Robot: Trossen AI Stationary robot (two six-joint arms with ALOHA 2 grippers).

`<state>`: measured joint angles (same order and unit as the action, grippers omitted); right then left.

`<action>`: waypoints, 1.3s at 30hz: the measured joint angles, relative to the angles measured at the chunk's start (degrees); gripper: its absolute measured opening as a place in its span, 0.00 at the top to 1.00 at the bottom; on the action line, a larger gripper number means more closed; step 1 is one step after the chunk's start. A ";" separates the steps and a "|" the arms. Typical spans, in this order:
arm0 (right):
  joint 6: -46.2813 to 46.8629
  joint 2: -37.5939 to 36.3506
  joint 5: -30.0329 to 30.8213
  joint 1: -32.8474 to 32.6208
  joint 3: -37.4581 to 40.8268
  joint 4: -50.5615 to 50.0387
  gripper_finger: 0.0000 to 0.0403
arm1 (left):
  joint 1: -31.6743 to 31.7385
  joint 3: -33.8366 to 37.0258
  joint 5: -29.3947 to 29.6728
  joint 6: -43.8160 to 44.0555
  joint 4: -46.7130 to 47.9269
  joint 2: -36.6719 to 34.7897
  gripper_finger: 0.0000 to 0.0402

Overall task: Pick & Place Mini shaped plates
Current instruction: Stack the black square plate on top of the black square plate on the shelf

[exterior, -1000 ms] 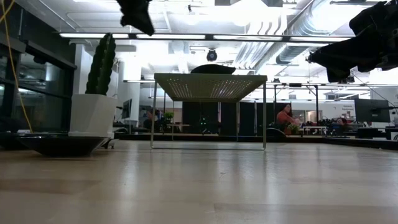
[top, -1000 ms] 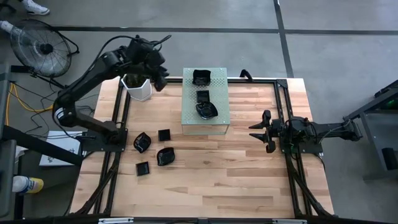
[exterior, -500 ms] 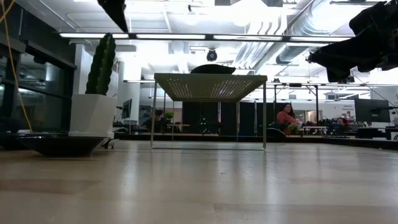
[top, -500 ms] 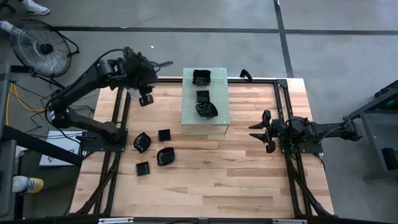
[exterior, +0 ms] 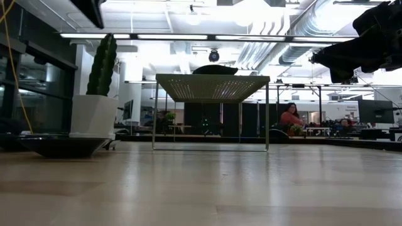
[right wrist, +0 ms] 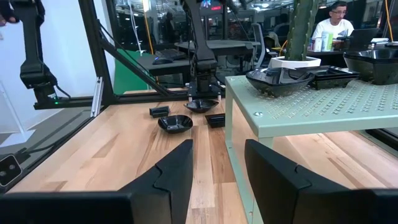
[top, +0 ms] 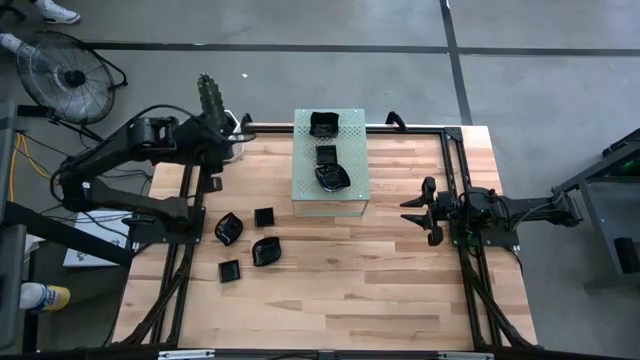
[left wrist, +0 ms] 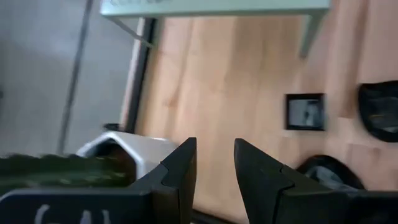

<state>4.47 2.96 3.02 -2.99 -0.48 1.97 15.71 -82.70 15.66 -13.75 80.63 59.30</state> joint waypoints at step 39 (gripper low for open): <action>0.00 0.02 -0.01 0.00 0.00 0.00 0.65 | -0.01 45.77 -20.63 19.63 -33.28 -11.90 0.74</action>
<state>4.47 2.98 3.01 -2.99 -0.48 1.97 15.70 -36.94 -4.97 5.88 47.35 47.40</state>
